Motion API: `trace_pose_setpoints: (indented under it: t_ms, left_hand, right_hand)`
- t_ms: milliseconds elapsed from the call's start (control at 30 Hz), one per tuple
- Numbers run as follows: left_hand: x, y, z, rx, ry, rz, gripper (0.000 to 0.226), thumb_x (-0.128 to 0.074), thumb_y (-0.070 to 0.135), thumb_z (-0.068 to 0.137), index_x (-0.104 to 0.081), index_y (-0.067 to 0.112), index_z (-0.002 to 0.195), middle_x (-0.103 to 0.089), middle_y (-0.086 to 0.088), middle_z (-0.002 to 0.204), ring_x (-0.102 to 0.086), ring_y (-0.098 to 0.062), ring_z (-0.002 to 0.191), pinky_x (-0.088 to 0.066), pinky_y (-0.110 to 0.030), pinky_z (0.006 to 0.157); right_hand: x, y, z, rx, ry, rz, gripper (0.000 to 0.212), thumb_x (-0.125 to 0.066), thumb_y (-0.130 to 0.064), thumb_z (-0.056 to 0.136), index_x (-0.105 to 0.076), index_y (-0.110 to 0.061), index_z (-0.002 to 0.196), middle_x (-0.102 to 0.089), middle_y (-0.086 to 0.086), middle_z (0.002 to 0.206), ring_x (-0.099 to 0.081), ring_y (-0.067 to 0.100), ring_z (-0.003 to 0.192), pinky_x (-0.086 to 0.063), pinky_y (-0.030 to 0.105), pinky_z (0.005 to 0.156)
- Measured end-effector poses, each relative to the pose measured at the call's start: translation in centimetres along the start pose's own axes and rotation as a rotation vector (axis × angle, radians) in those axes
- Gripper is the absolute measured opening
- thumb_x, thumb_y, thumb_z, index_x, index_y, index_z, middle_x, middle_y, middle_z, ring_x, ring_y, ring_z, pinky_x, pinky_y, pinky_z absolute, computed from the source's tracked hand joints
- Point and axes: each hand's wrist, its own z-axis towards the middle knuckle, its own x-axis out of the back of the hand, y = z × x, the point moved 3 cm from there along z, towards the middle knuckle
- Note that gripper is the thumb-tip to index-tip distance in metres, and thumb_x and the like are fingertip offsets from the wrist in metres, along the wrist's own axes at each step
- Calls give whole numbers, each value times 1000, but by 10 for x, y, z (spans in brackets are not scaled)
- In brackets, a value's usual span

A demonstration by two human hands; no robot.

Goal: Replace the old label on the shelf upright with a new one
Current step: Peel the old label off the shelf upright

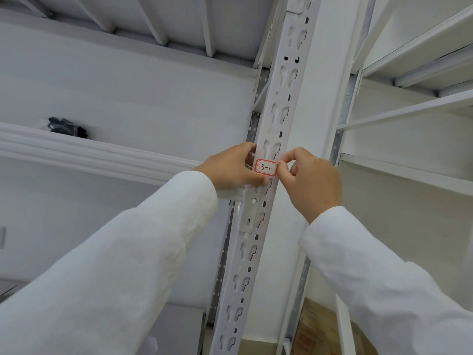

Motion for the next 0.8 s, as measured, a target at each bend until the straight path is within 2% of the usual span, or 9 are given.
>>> trace_pose_setpoints:
  t_ms: [100, 267, 500, 600, 733, 800]
  left_hand:
    - [0, 1, 0, -5, -2, 9, 68, -75, 47, 62, -51, 29, 123, -67, 10, 110, -66, -14, 100, -48, -43, 99]
    - [1, 3, -1, -2, -1, 5, 73, -73, 50, 57, -51, 28, 123, -68, 8, 111, -66, -16, 101, -48, -44, 99]
    - [0, 6, -3, 2, -5, 6, 75, -69, 52, 52, -52, 29, 122, -68, 9, 110, -66, -16, 101, -48, -44, 99]
    - [0, 5, -3, 7, -3, 7, 74, -69, 51, 52, -52, 29, 121, -68, 9, 110, -66, -15, 101, -48, -43, 99]
    - [0, 5, -3, 6, 0, 0, 75, -71, 51, 54, -51, 28, 123, -68, 8, 112, -66, -15, 102, -47, -43, 99]
    - [0, 4, -3, 2, 1, 0, 66, -76, 44, 64, -50, 29, 123, -67, 9, 112, -66, -15, 102, -47, -44, 100]
  right_hand:
    - [3, 0, -1, 58, 5, -50, 14, -50, -30, 90, -62, -24, 91, -55, -7, 60, -59, 25, 67, -40, 28, 58]
    - [3, -5, 3, 74, -34, -130, 15, -48, -32, 90, -62, -25, 92, -67, 0, 75, -60, 27, 74, -36, 28, 59]
    - [2, -9, 8, 117, -78, -241, 22, -41, -28, 93, -58, -15, 97, -68, 7, 83, -59, 32, 75, -37, 30, 59]
    - [0, -12, 8, 136, -75, -302, 24, -38, -25, 94, -55, -10, 100, -67, 10, 87, -53, 32, 71, -34, 31, 59]
    - [-1, -7, 7, 133, -58, -231, 22, -38, -27, 94, -54, -13, 100, -67, 7, 78, -56, 32, 69, -35, 30, 56]
    - [1, -3, 6, 121, -31, -161, 19, -41, -28, 93, -56, -17, 98, -62, 2, 67, -58, 30, 66, -38, 30, 55]
